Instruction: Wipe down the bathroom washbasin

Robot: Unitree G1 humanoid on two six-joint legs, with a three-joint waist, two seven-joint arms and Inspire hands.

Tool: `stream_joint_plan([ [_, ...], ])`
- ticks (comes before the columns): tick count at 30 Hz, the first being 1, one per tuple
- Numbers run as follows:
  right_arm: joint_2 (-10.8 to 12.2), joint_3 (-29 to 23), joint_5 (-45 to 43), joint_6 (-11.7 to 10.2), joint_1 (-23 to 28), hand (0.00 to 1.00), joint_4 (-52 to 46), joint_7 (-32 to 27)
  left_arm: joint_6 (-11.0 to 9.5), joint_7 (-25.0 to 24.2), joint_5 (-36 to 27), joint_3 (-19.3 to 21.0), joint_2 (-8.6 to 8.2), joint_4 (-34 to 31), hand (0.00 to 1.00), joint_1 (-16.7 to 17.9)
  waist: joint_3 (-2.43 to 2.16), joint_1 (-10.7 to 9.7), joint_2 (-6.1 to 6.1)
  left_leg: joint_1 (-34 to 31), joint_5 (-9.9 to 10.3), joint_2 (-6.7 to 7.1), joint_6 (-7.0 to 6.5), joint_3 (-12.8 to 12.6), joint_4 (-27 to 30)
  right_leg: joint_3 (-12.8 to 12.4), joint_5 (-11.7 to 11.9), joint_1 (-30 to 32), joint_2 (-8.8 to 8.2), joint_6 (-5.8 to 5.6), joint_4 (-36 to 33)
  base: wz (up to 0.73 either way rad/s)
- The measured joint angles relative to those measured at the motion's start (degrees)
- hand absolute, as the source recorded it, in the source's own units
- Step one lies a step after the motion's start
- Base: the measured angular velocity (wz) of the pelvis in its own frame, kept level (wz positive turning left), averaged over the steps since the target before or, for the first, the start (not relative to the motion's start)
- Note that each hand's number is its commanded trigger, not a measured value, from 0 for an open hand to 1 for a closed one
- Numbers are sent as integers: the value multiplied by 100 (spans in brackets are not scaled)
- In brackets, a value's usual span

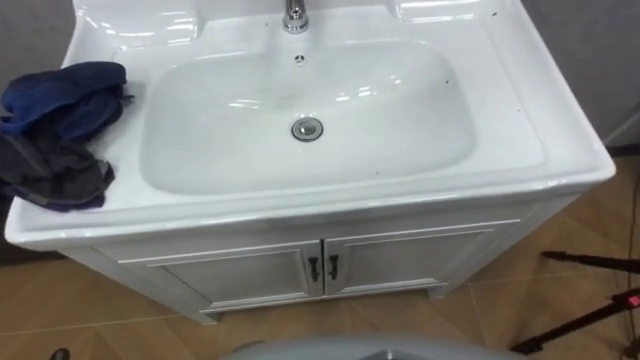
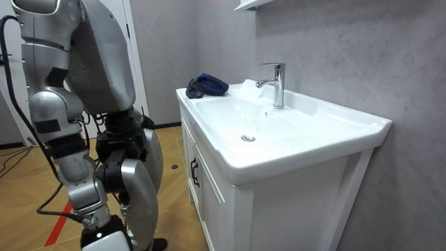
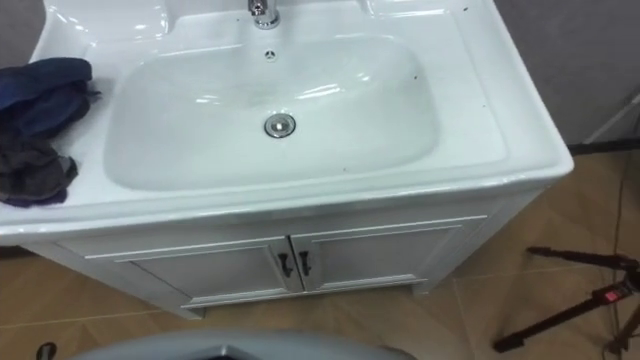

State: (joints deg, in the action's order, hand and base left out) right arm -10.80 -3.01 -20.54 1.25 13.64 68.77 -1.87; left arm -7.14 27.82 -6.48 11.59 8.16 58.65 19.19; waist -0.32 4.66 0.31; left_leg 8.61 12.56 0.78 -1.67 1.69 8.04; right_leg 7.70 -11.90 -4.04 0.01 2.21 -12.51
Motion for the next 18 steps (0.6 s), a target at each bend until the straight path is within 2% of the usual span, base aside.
stream_joint_plan([
  [6,19,76,30,-3,-47,0,5,7,103,-338,-4,-135,-13,105,0,-173,30,-95,-56,9,-2,-7,-1,-51,-39,-44,28,-28,20,-12,112,-3],
  [9,49,76,20,-5,-106,0,7,4,185,-510,33,-174,-24,109,0,-164,40,-127,-62,19,-2,-12,-1,-168,-35,-116,66,-79,34,-38,188,-6],
  [14,136,83,22,-7,-232,0,59,9,187,-637,102,-177,-59,111,0,-177,49,-122,-63,49,-1,-14,-3,-308,-46,-163,73,-91,17,-57,216,-6],
  [18,168,177,39,0,-236,0,61,77,202,-957,103,-295,-69,112,0,-223,50,-138,-60,3,6,-16,-15,-310,-56,-138,97,-83,19,-85,274,7],
])
